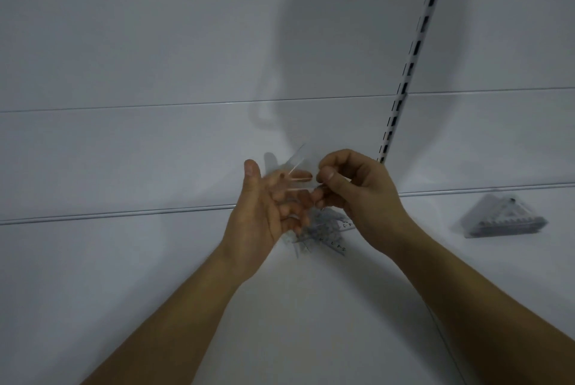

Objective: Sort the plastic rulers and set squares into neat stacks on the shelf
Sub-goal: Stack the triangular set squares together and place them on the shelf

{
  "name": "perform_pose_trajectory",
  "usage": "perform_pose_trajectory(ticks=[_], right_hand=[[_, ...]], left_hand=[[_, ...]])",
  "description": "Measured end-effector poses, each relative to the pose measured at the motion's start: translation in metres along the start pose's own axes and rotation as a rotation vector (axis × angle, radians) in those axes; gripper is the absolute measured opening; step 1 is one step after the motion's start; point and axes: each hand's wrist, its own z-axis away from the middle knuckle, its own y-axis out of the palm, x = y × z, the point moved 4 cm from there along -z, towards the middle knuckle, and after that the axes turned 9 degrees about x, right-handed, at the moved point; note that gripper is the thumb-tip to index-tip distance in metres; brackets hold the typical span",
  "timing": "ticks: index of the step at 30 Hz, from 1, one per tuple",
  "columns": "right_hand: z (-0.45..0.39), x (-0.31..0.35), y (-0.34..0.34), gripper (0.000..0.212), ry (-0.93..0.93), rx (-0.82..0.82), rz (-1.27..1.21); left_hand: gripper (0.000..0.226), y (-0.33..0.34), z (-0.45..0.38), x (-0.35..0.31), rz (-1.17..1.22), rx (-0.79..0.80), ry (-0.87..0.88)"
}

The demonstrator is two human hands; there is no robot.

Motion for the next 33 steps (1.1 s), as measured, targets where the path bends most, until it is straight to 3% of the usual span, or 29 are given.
perform_pose_trajectory(ticks=[2, 4, 6, 10, 12, 14, 16, 19, 22, 25, 28, 33], right_hand=[[0.004, 0.000, 0.003, 0.006, 0.013, -0.020, -0.060], [0.007, 0.000, 0.009, 0.005, -0.012, 0.026, 0.088], [0.008, -0.001, 0.014, 0.004, -0.056, 0.055, 0.242], [0.004, -0.010, 0.000, 0.011, -0.154, -0.045, 0.866], [0.002, -0.025, -0.002, 0.040, 0.001, 0.089, 1.152], [0.001, -0.037, -0.003, 0.063, 0.178, 0.166, 1.262], [0.000, -0.039, -0.004, 0.069, 0.207, 0.158, 1.230], [-0.002, -0.032, -0.008, 0.062, 0.163, 0.093, 1.139], [-0.001, -0.027, -0.015, 0.043, 0.096, -0.005, 1.046], [-0.002, -0.025, -0.023, 0.021, 0.025, -0.104, 0.984], [-0.004, -0.022, -0.030, 0.008, 0.049, -0.161, 0.678], [0.000, -0.005, -0.030, 0.004, 0.005, -0.159, 0.247]], left_hand=[[0.072, 0.001, -0.001, 0.000, -0.042, -0.010, 0.062], [0.050, 0.002, -0.001, 0.000, -0.225, -0.077, 0.151], [0.045, 0.002, 0.002, 0.000, -0.356, -0.155, 0.204], [0.044, -0.005, 0.004, -0.008, -0.247, -0.245, 0.247], [0.043, -0.007, 0.004, -0.015, -0.177, -0.232, 0.263], [0.040, -0.007, 0.004, -0.018, -0.145, -0.229, 0.272], [0.038, -0.007, 0.005, -0.019, -0.102, -0.240, 0.277], [0.037, -0.008, 0.008, -0.025, -0.139, -0.270, 0.270], [0.039, -0.008, 0.011, -0.031, -0.144, -0.257, 0.240], [0.058, -0.008, 0.015, -0.032, -0.030, -0.213, 0.193], [0.070, -0.009, 0.016, -0.028, 0.062, -0.186, 0.154], [0.065, -0.008, 0.013, -0.022, -0.009, -0.259, 0.116]])
